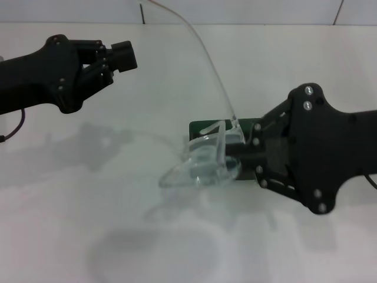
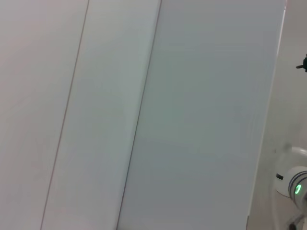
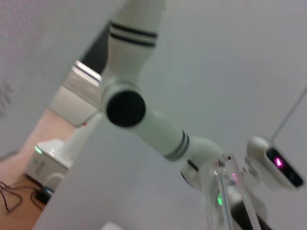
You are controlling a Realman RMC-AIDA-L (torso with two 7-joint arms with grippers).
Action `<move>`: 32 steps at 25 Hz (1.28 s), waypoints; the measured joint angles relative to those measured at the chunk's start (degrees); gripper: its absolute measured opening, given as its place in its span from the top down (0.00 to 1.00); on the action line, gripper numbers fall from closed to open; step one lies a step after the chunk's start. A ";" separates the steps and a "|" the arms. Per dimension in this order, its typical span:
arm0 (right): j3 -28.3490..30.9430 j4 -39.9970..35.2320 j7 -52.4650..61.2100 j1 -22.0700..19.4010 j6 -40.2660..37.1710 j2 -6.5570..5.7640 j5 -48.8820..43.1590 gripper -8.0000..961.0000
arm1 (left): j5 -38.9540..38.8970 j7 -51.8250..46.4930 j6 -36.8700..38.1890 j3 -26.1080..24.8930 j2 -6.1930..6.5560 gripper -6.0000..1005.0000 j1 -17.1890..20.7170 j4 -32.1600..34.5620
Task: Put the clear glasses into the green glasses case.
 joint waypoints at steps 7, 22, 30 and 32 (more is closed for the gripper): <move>-1.10 2.90 -0.37 1.92 -4.22 0.14 3.56 0.94 | 0.05 0.21 -0.04 0.49 -0.46 0.91 -1.09 -1.54; -5.22 27.32 -6.84 12.85 -5.53 0.50 9.19 0.94 | -2.92 -0.13 0.56 8.14 -1.48 0.91 -4.29 -3.99; -5.07 30.09 -7.61 13.84 -5.19 0.46 9.35 0.94 | -3.69 0.06 0.86 9.29 -1.51 0.91 -3.87 -4.51; -4.99 30.44 -7.71 13.79 -5.06 0.45 9.36 0.94 | -3.97 0.22 1.52 9.32 -1.51 0.91 -3.72 -4.51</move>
